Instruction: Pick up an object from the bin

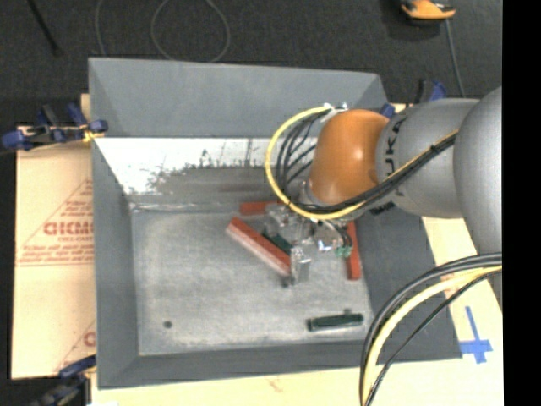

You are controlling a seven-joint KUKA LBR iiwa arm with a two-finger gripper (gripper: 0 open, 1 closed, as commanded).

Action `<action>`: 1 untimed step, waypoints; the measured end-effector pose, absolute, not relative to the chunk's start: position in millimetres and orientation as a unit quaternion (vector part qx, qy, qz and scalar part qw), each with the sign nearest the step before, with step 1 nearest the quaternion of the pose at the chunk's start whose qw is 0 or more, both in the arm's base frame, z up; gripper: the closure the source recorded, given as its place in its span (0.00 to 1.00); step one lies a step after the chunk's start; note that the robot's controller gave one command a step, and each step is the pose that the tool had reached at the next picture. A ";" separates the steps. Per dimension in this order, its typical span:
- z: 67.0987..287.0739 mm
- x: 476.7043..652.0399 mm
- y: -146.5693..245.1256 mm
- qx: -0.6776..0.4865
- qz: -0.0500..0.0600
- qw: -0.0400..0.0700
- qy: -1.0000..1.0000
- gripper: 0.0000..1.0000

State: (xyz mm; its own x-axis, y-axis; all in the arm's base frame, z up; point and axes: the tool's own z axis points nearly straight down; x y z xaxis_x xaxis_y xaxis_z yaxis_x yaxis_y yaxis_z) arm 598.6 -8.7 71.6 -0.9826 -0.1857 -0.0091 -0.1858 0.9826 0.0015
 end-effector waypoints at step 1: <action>76.0 601.4 -8.0 -0.093 0.001 0.008 0.996 1.00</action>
Offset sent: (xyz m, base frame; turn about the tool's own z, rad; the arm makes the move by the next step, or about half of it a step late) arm 0.0000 0.0000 0.0000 0.0000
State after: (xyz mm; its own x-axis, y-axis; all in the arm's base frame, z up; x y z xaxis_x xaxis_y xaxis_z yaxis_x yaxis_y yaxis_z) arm 601.4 -8.0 76.0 -0.9826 -0.1851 -0.0167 -0.1851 0.9827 0.0010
